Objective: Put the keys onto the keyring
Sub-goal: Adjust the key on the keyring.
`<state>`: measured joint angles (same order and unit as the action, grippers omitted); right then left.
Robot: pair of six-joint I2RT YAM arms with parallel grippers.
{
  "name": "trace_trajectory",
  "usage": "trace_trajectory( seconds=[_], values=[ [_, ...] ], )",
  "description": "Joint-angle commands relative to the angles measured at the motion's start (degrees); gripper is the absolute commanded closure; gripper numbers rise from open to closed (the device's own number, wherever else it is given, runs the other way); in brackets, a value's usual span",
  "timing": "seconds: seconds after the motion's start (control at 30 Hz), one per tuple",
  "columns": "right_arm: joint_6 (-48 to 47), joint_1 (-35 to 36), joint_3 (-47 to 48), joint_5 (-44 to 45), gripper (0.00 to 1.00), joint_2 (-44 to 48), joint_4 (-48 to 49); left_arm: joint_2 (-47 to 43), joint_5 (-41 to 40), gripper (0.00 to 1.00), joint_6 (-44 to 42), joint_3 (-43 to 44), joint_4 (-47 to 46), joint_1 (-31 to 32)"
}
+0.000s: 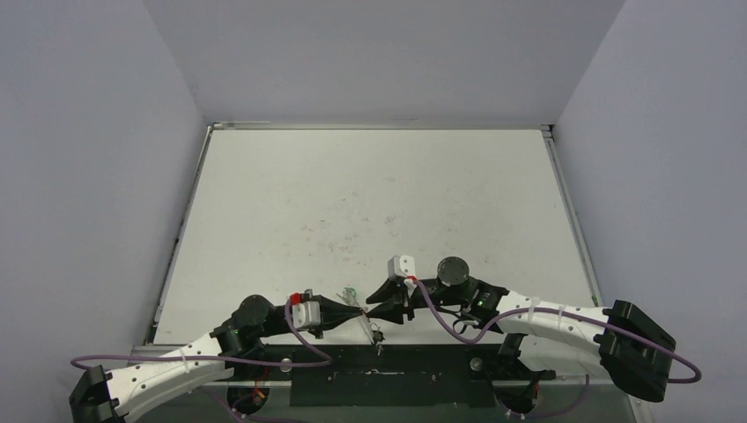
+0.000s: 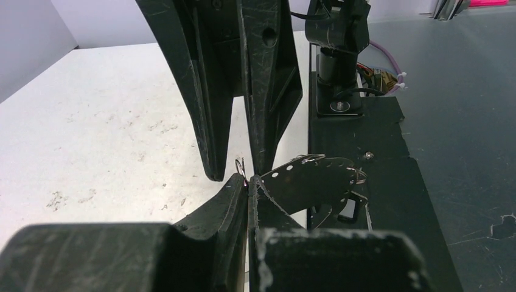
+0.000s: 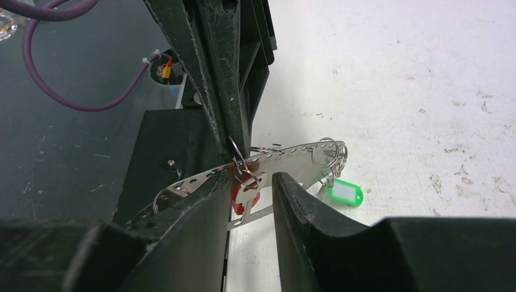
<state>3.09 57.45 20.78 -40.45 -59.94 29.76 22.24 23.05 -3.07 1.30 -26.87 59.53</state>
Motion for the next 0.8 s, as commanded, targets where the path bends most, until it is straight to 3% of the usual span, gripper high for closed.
trace_trajectory(
  seconds=[0.0,0.3,0.37,0.5,0.7,0.77],
  values=[
    [-0.86,0.27,3.12,-1.91,0.70,-0.94,3.88,0.15,1.71,1.00,-0.70,0.70,-5.86,-0.03],
    [0.20,0.42,2.61,-2.50,0.67,-0.70,5.79,1.21,2.35,1.00,-0.71,1.06,-6.22,-0.03],
    [0.16,0.47,2.76,-2.85,0.73,-0.94,5.49,1.40,2.34,1.00,-0.71,1.02,-6.50,0.02],
    [-0.59,0.47,2.68,-3.29,0.98,-0.83,4.21,1.50,2.14,1.00,-0.75,1.07,-6.57,-0.02],
    [-2.63,0.47,4.04,-0.81,1.00,3.54,-4.07,0.77,0.30,1.00,-0.80,1.22,-5.14,-0.03],
    [-4.42,0.58,6.07,1.08,1.00,4.85,-10.50,0.28,-1.00,0.89,-0.82,1.80,-2.84,-0.03]
  ],
)
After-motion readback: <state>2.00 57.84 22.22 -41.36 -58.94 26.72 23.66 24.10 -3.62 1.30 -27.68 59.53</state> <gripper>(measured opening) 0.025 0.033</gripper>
